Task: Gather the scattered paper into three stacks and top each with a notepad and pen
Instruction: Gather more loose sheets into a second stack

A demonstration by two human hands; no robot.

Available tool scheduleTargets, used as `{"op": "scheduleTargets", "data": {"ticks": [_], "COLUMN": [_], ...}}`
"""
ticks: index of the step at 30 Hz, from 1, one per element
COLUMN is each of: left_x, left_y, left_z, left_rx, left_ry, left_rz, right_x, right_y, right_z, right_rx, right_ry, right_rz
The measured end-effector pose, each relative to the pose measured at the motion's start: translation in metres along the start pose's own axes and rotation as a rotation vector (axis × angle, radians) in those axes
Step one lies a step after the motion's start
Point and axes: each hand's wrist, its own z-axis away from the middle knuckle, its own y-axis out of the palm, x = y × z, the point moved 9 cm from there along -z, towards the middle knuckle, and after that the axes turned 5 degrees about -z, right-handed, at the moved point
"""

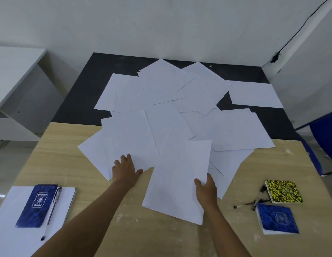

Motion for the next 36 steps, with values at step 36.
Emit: {"op": "scheduleTargets", "data": {"ticks": [36], "left_x": [0.019], "left_y": [0.034], "left_z": [0.066], "left_rx": [0.086], "left_ry": [0.021], "left_rz": [0.145], "right_x": [-0.046], "right_y": [0.024], "right_z": [0.028], "right_rx": [0.206], "right_ry": [0.120], "right_rz": [-0.058]}}
